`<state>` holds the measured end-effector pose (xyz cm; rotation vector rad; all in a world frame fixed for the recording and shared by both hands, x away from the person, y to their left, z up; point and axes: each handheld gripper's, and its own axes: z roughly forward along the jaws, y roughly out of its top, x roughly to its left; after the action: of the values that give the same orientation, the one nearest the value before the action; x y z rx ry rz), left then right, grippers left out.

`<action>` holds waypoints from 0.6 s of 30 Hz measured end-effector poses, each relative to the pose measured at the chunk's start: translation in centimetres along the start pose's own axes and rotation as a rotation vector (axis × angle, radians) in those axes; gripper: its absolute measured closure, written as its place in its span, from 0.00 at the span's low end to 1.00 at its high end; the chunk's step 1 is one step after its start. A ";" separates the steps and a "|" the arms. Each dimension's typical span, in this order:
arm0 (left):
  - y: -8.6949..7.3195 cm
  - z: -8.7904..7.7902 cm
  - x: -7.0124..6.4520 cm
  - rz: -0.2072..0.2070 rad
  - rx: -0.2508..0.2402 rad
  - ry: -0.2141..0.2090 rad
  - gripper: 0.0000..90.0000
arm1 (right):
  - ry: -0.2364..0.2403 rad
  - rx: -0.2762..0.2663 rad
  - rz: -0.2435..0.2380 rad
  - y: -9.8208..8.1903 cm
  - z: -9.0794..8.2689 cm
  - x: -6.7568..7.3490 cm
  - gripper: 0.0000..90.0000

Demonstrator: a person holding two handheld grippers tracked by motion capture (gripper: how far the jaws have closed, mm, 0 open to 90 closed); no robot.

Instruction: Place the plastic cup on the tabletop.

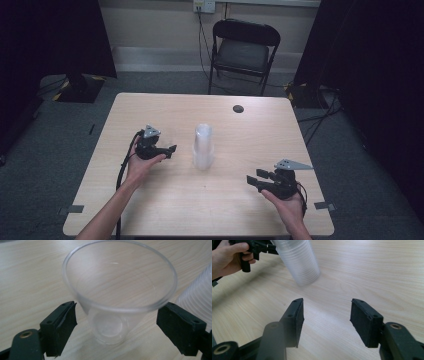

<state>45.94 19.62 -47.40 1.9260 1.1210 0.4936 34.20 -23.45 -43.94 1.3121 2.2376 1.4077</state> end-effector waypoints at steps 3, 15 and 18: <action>-0.3 -0.3 0.0 0.006 0.015 0.021 0.18 | -0.006 -0.015 0.013 0.0 -0.1 -0.1 0.45; 0.1 -3.2 -0.3 -0.037 -0.048 0.014 0.21 | -0.020 -0.037 0.016 0.1 -0.4 -0.4 0.42; 0.1 -3.8 -0.5 -0.006 -0.038 0.007 0.21 | -0.027 -0.038 0.024 0.1 -0.6 -0.6 0.42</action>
<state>43.15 20.94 -45.04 1.8890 1.1139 0.5151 34.26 -24.24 -43.74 1.3417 2.1741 1.4250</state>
